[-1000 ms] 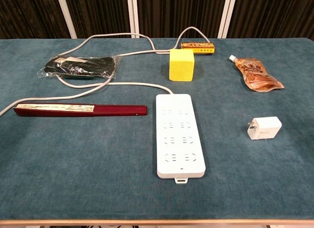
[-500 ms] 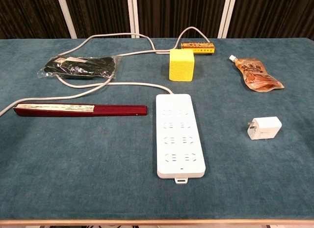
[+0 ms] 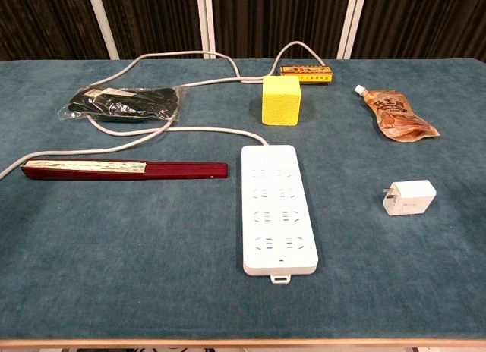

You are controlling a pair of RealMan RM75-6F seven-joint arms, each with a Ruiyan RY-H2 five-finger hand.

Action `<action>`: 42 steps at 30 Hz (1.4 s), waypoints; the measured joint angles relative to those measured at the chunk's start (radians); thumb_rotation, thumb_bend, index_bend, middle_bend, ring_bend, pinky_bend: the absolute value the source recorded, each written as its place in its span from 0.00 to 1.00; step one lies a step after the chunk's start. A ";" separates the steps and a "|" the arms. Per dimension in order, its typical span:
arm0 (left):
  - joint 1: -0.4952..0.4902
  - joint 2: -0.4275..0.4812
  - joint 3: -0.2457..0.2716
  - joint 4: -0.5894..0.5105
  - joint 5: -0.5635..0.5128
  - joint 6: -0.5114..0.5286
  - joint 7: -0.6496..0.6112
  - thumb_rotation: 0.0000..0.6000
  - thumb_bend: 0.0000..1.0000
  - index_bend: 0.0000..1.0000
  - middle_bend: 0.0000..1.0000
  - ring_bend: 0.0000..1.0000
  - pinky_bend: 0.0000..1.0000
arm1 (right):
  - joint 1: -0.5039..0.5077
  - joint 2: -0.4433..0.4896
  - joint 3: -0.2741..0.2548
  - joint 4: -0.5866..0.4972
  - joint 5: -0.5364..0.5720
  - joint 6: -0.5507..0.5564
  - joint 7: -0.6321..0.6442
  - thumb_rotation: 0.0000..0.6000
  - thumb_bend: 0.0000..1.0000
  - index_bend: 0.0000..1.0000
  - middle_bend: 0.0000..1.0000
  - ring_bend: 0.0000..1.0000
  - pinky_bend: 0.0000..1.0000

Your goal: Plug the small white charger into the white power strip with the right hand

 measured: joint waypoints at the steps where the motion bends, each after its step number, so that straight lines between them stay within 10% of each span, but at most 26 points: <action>1: 0.000 0.000 0.000 0.000 0.000 -0.001 0.000 1.00 0.17 0.12 0.03 0.00 0.00 | 0.004 -0.005 -0.003 -0.001 0.003 0.000 -0.010 1.00 0.32 0.17 0.10 0.13 0.14; 42: -0.004 0.005 -0.003 -0.004 -0.023 -0.015 -0.001 1.00 0.17 0.12 0.02 0.00 0.00 | 0.124 -0.144 -0.069 0.020 0.085 -0.001 -0.151 1.00 0.32 0.17 0.10 0.13 0.14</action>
